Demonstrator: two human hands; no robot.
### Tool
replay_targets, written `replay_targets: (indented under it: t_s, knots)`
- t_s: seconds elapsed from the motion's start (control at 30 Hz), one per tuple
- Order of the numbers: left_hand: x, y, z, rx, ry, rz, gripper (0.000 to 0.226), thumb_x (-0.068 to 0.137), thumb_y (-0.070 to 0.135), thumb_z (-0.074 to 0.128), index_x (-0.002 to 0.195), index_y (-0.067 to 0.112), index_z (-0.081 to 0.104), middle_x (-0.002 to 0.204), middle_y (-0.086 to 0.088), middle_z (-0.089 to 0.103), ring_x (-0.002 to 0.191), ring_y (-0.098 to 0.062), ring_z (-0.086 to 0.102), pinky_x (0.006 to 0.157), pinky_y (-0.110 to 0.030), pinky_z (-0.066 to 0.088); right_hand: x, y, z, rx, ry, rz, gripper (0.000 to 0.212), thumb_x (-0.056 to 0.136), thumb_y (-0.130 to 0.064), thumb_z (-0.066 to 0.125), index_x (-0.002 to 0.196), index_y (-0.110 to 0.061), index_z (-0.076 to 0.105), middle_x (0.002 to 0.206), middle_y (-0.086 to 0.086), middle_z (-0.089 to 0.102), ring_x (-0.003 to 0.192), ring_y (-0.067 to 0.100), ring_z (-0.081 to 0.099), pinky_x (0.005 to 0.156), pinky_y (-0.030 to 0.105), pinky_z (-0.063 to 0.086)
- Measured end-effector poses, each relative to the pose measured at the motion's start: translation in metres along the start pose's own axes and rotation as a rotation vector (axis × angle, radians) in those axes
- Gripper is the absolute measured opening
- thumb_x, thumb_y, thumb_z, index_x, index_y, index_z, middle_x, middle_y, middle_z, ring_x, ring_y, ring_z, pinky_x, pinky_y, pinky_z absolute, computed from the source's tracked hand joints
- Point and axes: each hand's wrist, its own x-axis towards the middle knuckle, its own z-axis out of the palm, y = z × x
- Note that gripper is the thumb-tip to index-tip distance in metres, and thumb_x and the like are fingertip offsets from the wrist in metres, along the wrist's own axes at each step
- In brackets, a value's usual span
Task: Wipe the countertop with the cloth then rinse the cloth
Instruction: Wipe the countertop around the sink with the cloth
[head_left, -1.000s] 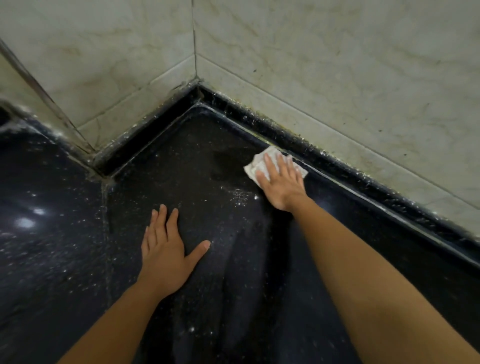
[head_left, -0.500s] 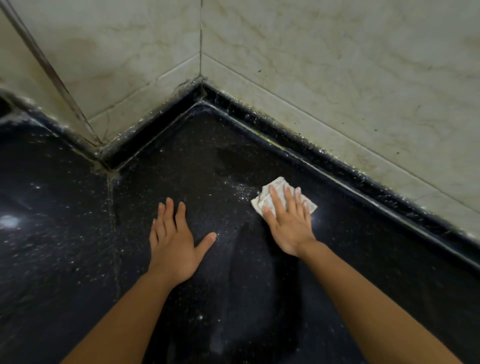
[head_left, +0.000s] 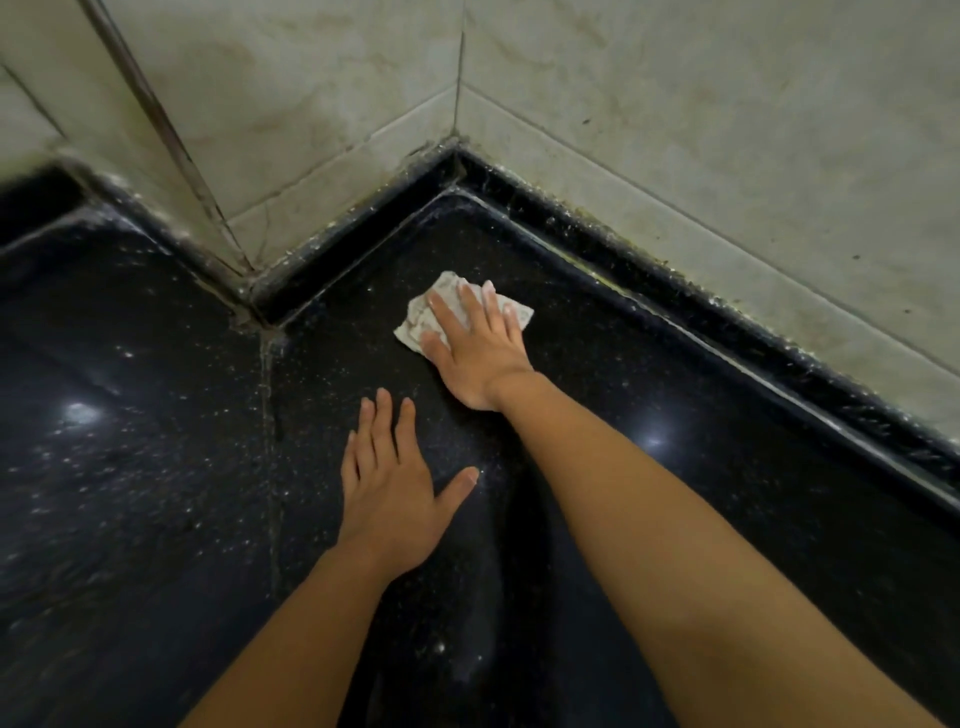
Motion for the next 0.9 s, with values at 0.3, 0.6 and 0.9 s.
replay_targets:
  t_s: [0.3, 0.6, 0.9]
  knots:
    - [-0.001, 0.0, -0.001, -0.032, -0.018, -0.004, 0.099, 0.083, 0.073, 0.035, 0.149, 0.018, -0.014, 0.155, -0.001, -0.028, 0.135, -0.008, -0.032, 0.111, -0.034, -0.016, 0.007, 0.032, -0.015, -0.031, 0.053, -0.053, 0.058, 0.101, -0.054, 0.02, 0.153, -0.038, 0.003, 0.162, -0.003, -0.009, 0.147, 0.02, -0.017, 0.117, 0.037, -0.01]
    - [-0.002, 0.0, -0.005, -0.042, -0.052, 0.005, 0.098, 0.084, 0.073, 0.032, 0.149, 0.018, -0.015, 0.154, -0.002, -0.029, 0.14, -0.015, -0.029, 0.112, -0.035, -0.016, -0.048, 0.131, -0.025, 0.062, 0.167, 0.403, 0.057, 0.101, -0.053, 0.015, 0.154, -0.036, 0.002, 0.163, -0.001, -0.01, 0.148, 0.02, -0.015, 0.118, 0.038, -0.009]
    - [-0.003, 0.002, -0.007, -0.036, -0.054, 0.015, 0.096, 0.086, 0.071, 0.031, 0.149, 0.016, -0.015, 0.154, -0.005, -0.029, 0.14, -0.017, -0.03, 0.112, -0.035, -0.017, -0.021, 0.086, -0.017, 0.246, 0.227, 0.787, 0.062, 0.102, -0.046, 0.014, 0.154, -0.02, -0.009, 0.16, 0.012, -0.017, 0.145, 0.032, -0.022, 0.114, 0.048, -0.016]
